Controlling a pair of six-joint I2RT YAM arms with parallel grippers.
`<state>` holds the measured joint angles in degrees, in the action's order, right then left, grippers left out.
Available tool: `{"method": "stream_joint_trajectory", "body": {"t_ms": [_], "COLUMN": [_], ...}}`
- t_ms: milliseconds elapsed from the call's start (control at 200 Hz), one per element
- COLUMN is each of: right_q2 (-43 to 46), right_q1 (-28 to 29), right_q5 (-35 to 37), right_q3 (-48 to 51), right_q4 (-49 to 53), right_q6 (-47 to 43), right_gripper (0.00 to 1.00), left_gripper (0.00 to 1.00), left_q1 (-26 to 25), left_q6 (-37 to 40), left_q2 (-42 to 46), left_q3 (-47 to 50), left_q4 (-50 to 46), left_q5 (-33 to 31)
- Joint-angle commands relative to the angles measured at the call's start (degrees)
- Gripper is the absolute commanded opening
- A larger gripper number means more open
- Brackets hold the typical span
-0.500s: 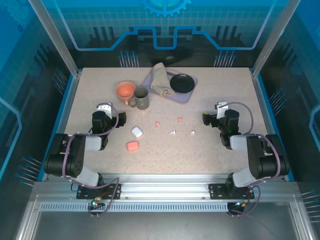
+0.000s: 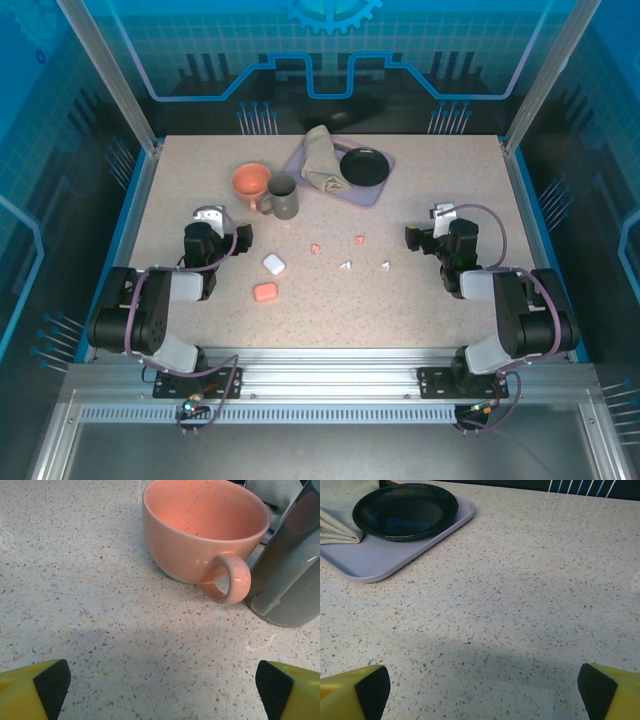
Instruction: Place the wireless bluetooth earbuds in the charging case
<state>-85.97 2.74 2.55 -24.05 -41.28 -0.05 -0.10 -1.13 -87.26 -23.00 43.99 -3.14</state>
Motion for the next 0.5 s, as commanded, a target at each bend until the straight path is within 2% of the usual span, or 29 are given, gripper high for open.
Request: {"method": "stream_joint_trajectory", "body": {"t_ms": [0,200,345,420,495], "right_q2": [-0.18,-0.03,2.53,5.23,8.91], "right_q1": [-0.06,-1.07,-1.97,-2.17,-2.14], "right_q5": [-0.75,-2.60,-1.85,-0.83,-1.53], "right_q3": [-0.66,-0.39,-2.81,-5.35,-6.68], "right_q4": [-1.79,-2.18,3.86,10.70,15.64], "right_q6": [-0.08,0.30,1.85,2.43,2.18], "right_gripper": [1.00,1.00,1.00,1.00,1.00], "left_gripper": [0.99,0.99,0.99,0.99,0.99], "left_q1": [0.45,0.44,0.10,-0.01,-0.38], "left_q6": [0.62,0.10,-0.47,-3.72,-6.67], "left_q2": [0.49,1.97,14.28,21.60,27.51], "left_q3": [-1.04,-0.84,-0.74,-0.86,-3.08], "left_q4": [0.38,-0.18,-10.18,-15.25,-24.21], "left_q5": [0.95,-0.05,-1.47,-1.88,-2.49]}}
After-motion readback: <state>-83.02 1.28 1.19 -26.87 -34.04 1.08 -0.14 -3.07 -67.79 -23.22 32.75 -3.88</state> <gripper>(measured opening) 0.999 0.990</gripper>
